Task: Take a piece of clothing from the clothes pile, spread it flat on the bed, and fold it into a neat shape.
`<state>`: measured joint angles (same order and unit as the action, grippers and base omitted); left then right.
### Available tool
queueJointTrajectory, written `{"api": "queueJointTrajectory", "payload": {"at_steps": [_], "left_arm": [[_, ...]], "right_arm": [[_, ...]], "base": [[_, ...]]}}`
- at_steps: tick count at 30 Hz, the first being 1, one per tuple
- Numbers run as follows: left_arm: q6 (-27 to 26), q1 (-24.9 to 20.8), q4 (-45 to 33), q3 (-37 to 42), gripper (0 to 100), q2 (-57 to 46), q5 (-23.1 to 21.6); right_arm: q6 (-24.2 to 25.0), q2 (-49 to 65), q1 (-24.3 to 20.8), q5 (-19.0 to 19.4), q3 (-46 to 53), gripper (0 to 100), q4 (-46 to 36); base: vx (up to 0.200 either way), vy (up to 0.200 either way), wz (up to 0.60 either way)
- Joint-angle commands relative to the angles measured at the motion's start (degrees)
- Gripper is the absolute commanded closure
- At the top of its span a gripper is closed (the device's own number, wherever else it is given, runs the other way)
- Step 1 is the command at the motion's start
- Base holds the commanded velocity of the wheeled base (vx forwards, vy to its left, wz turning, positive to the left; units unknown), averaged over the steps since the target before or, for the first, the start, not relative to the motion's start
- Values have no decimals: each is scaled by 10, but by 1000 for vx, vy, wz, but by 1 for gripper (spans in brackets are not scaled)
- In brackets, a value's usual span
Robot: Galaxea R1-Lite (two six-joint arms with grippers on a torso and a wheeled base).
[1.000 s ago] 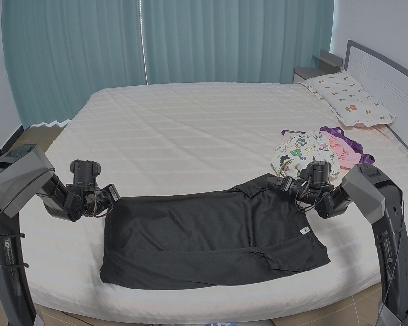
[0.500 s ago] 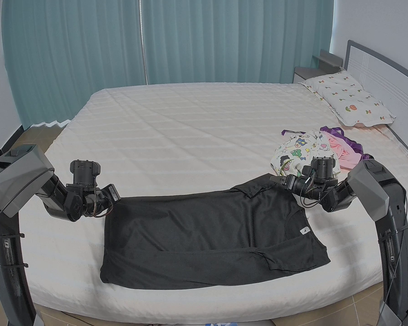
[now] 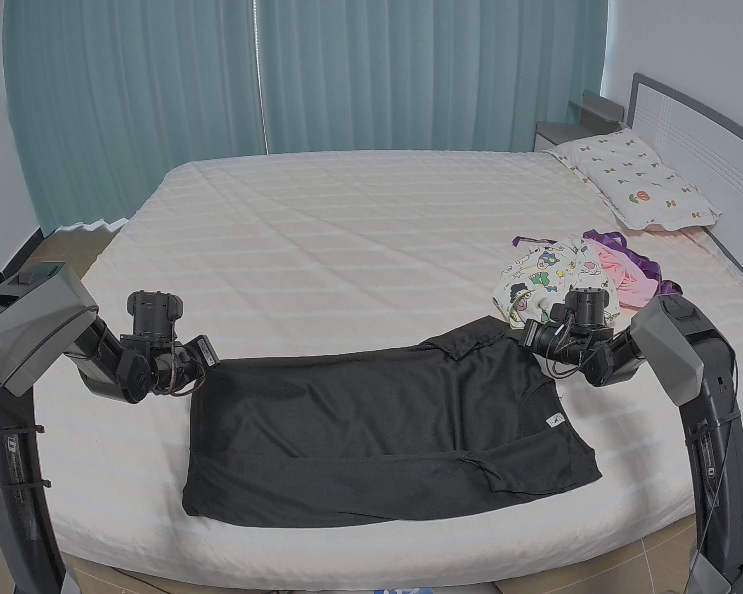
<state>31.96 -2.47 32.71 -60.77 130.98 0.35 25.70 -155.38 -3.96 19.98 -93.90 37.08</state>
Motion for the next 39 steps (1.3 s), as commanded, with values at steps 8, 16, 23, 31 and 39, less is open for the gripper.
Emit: {"api": "queueJointTrajectory", "payload": {"at_steps": [8,16,23,31,39], "left_arm": [[0,6,-1,-1,100,-20,3],[3,16,3,0,100,-28,5],[6,24,4,-1,100,-34,8],[4,23,3,13,100,-36,7],[4,24,4,33,100,-57,3]], "right_arm": [[13,85,24,-3,77,100,25],[95,108,23,-24,116,100,59],[97,110,25,-32,123,100,72],[90,140,25,-28,174,100,87],[90,181,33,-10,253,100,126]], "base": [[0,0,0],[0,0,0],[0,0,0],[0,0,0],[0,0,0]]}}
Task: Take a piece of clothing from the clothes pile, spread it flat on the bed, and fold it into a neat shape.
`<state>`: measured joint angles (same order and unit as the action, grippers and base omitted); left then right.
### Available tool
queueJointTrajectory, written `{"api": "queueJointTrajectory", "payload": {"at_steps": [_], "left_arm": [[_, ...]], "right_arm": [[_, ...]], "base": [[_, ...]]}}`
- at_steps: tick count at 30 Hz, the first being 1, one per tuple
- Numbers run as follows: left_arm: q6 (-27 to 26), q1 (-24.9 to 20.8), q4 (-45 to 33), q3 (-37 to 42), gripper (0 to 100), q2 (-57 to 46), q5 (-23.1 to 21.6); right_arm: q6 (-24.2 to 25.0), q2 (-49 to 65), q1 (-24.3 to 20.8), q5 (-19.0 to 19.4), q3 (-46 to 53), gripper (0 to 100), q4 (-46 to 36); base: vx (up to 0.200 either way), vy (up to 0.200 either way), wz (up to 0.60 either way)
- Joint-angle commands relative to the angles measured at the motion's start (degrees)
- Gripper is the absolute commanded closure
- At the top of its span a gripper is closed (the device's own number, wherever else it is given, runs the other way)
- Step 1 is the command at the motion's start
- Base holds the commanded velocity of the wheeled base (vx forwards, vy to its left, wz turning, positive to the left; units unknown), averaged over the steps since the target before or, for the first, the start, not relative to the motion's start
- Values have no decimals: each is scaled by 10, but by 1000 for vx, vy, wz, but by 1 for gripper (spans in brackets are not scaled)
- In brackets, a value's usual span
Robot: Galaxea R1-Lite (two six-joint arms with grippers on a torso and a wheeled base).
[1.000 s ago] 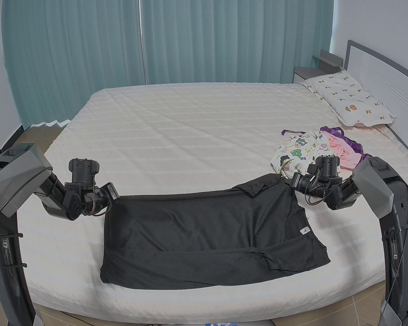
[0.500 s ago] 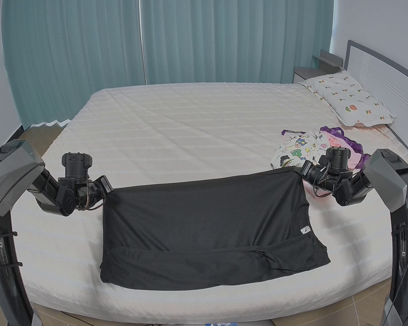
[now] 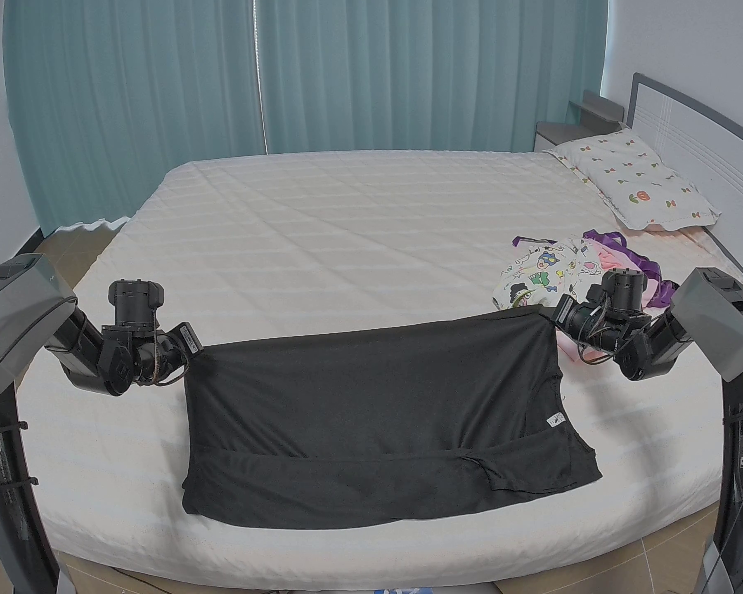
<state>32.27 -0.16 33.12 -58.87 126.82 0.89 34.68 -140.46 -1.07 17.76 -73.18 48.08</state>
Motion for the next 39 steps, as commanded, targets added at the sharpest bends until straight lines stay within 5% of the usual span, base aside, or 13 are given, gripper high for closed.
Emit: {"api": "queueJointTrajectory", "payload": {"at_steps": [1,10,29,39], "left_arm": [[1,1,0,21,100,-20,-5],[0,8,4,36,100,-40,-8],[1,1,25,3,100,-3,-10],[-1,3,25,57,100,-31,-12]], "right_arm": [[-1,36,7,19,60,100,21],[-19,63,20,38,132,100,58],[-12,52,16,34,121,100,78],[-19,93,24,47,198,100,98]], "base": [[0,0,0],[0,0,0],[0,0,0],[0,0,0]]}}
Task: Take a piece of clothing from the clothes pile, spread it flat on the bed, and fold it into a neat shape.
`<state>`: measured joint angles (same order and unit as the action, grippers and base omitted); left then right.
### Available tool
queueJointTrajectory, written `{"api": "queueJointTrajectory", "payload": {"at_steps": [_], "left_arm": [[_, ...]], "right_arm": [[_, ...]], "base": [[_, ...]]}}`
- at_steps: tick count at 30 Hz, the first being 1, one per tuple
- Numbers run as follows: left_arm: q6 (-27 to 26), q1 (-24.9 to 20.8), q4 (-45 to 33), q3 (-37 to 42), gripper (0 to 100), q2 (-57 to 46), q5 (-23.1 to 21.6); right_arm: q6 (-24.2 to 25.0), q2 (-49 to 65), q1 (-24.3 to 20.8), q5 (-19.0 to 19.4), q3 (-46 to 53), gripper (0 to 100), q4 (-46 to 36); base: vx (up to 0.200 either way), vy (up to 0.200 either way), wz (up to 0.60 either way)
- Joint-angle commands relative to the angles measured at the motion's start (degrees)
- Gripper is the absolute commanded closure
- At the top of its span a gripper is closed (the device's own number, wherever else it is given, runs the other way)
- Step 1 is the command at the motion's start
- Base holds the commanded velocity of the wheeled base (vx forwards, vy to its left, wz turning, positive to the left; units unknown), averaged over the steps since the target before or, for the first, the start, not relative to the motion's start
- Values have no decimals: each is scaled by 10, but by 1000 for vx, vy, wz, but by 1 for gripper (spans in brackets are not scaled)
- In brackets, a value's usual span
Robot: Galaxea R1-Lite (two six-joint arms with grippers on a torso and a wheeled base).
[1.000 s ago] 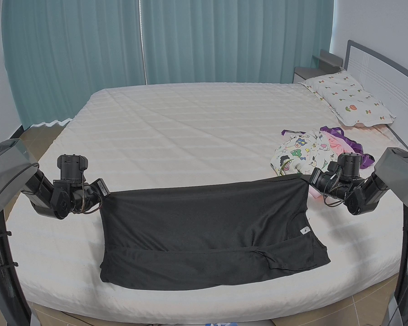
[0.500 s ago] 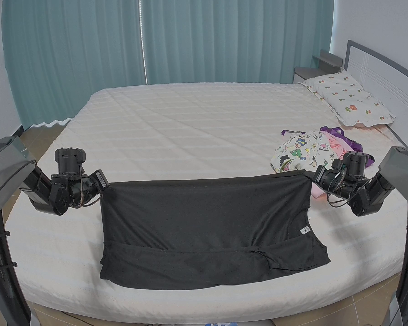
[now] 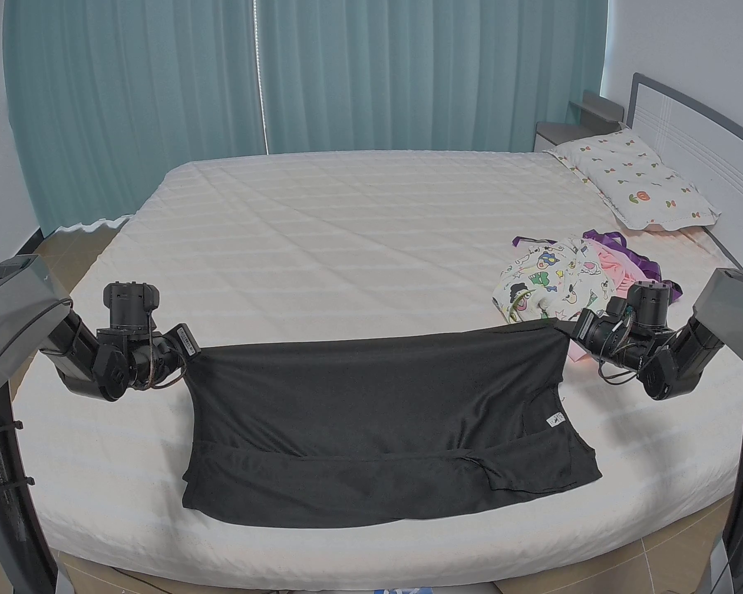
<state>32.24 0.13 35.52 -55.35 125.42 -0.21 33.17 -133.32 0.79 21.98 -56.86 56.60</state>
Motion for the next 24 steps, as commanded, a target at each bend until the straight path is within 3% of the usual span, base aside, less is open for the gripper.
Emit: {"api": "queueJointTrajectory", "payload": {"at_steps": [1,7,19,24], "left_arm": [[-1,0,1,23,100,-18,-1],[3,0,11,49,100,-36,-8],[19,-1,20,-3,100,-15,-2],[32,-1,23,-26,100,20,0]], "right_arm": [[-4,24,5,5,40,100,17],[-2,32,9,11,90,100,76],[7,-25,-18,-13,6,100,86],[41,-56,-30,-32,-31,100,114]], "base": [[0,0,0],[0,0,0],[0,0,0],[0,0,0]]}}
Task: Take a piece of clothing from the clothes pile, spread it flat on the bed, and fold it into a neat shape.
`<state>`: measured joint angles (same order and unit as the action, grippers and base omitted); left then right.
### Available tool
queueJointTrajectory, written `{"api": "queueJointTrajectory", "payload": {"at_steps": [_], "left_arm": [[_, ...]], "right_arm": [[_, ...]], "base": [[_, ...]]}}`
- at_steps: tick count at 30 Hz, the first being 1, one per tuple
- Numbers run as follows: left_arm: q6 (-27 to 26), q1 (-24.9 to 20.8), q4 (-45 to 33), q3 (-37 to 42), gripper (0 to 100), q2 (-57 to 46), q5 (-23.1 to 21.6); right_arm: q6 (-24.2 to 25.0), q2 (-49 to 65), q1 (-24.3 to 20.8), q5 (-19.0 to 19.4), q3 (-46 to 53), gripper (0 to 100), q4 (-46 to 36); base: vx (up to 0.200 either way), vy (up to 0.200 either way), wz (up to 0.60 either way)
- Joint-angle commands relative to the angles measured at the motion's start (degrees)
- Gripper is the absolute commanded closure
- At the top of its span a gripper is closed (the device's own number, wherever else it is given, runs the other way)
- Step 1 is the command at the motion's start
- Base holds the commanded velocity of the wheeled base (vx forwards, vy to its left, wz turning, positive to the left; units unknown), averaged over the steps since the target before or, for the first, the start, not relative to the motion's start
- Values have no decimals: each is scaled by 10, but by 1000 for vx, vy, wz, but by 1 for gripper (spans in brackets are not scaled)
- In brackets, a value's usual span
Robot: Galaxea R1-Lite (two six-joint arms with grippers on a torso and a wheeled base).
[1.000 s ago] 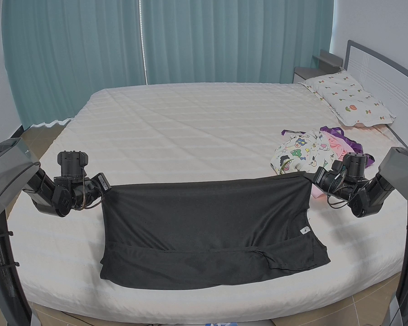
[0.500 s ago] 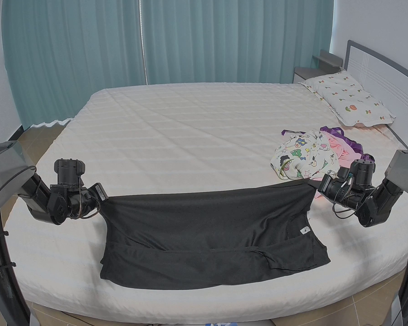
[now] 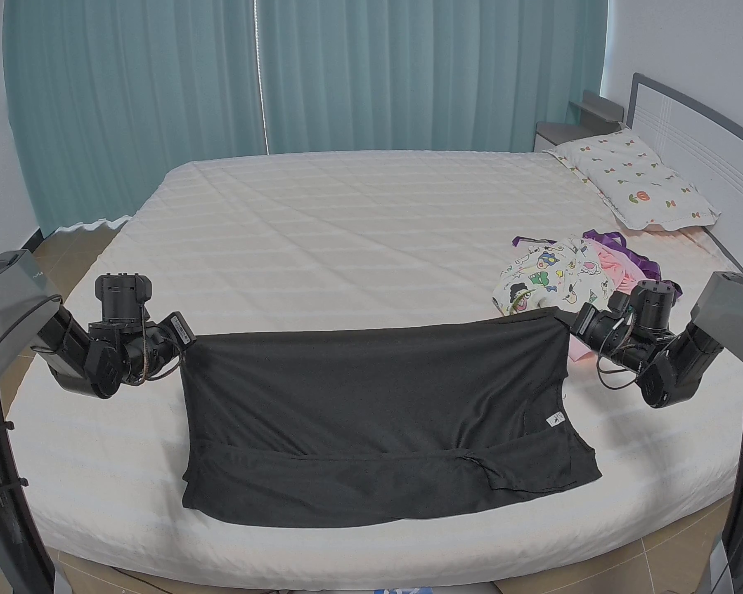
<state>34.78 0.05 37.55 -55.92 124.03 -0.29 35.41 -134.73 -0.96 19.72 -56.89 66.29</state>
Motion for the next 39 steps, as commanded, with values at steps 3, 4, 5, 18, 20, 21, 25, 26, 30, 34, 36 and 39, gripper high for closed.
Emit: {"api": "queueJointTrajectory", "payload": {"at_steps": [3,4,5,18,20,21,25,26,30,34,36,39], "left_arm": [[27,0,17,-35,100,53,1],[31,0,21,-39,100,58,2],[36,0,26,-45,100,65,2],[69,6,51,-31,100,67,0],[69,12,60,-17,100,58,-5],[69,16,75,-1,100,53,-7],[70,21,122,29,100,52,-9],[69,21,136,42,100,53,-9],[68,21,176,82,100,54,-23],[64,21,186,105,100,54,-32],[63,21,187,107,100,54,-32],[39,21,186,131,100,56,-32]], "right_arm": [[40,-54,-17,-12,-39,100,33],[41,-59,-17,-12,-39,100,34],[41,-64,-17,-13,-40,100,35],[74,-57,-9,-31,-9,100,63],[74,-48,-6,-25,4,100,65],[76,-40,-3,-18,16,100,74],[77,-34,-3,-11,47,100,108],[77,-34,-1,-8,59,100,118],[75,-35,1,3,100,100,158],[58,-35,2,14,130,100,166],[54,-35,2,15,134,100,165],[4,-37,9,34,170,100,165]], "base": [[0,0,0],[0,0,0],[0,0,0],[0,0,0],[0,0,0],[0,0,0],[0,0,0],[0,0,0],[0,0,0],[0,0,0],[0,0,0],[0,0,0]]}}
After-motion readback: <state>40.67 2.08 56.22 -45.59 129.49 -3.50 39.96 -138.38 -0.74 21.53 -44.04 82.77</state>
